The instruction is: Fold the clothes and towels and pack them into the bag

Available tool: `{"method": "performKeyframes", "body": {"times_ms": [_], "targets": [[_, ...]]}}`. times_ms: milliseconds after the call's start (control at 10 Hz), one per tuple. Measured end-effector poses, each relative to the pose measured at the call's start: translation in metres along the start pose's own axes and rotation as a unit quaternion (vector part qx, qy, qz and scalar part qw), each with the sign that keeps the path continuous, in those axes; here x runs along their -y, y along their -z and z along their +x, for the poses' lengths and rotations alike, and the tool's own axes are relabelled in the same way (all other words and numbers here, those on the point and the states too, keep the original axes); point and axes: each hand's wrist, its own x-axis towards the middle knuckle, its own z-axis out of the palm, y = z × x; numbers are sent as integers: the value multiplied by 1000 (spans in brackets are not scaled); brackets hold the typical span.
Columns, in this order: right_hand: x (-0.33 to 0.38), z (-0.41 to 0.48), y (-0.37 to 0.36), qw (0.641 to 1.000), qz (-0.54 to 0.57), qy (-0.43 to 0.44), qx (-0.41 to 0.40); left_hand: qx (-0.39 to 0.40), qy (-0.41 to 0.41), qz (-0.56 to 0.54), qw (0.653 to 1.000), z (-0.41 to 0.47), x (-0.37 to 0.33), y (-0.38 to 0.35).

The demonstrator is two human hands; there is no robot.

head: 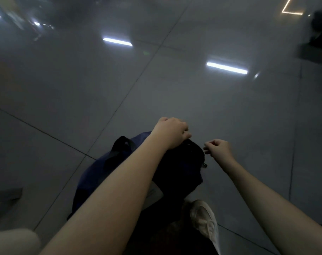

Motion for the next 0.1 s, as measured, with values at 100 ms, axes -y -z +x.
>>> {"method": "performKeyframes", "body": {"times_ms": [100], "targets": [[36, -20, -3, 999, 43, 21, 13, -31, 42, -60, 997, -34, 7, 17]]}}
